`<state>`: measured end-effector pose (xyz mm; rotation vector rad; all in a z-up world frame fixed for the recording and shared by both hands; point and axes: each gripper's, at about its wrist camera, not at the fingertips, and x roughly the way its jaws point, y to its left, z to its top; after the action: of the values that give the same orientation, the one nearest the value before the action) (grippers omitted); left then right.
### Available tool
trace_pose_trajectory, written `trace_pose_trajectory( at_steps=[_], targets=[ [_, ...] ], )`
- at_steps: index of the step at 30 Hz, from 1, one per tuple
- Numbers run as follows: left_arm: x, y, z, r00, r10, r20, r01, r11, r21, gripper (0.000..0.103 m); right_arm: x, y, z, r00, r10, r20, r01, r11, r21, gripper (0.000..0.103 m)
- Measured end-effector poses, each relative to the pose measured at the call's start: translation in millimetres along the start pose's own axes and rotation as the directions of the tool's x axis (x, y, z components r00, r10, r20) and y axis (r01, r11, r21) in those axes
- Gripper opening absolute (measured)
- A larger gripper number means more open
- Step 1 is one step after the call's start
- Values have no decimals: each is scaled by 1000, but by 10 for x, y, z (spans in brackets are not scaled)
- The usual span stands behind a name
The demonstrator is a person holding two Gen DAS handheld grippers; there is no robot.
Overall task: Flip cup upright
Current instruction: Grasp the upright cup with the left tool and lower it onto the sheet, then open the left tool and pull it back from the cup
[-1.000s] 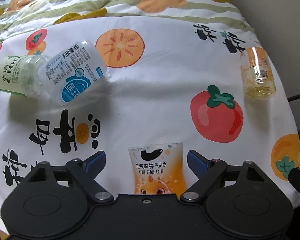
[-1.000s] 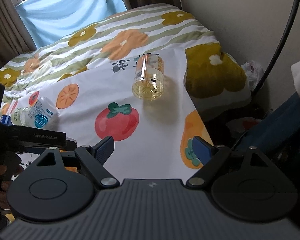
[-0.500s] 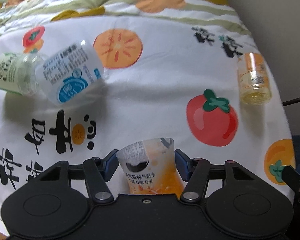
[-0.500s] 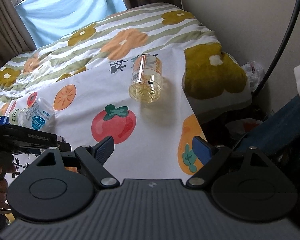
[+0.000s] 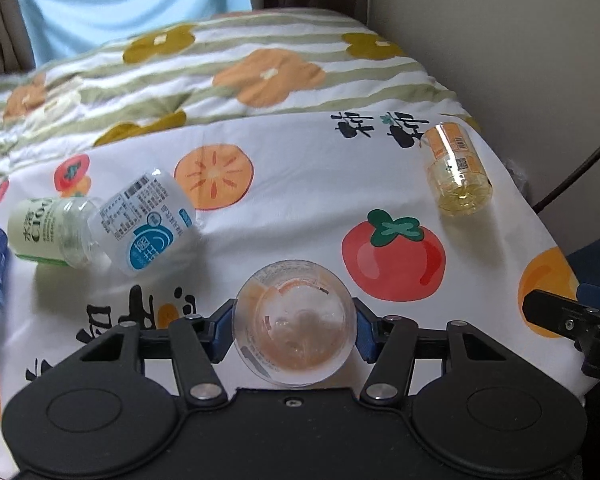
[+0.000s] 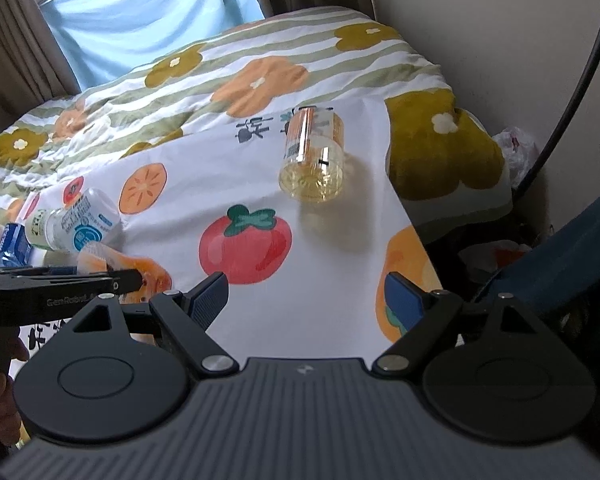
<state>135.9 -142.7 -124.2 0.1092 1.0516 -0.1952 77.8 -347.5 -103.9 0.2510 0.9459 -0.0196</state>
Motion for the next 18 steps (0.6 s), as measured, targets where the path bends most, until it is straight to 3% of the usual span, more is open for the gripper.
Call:
trace_pose_trajectory(
  at_steps=[18],
  targets=[
    [121, -77, 112, 999, -1, 41, -1, 999, 51, 62, -63, 25, -152, 1000, -5, -10, 6, 1000, 10, 100]
  ],
)
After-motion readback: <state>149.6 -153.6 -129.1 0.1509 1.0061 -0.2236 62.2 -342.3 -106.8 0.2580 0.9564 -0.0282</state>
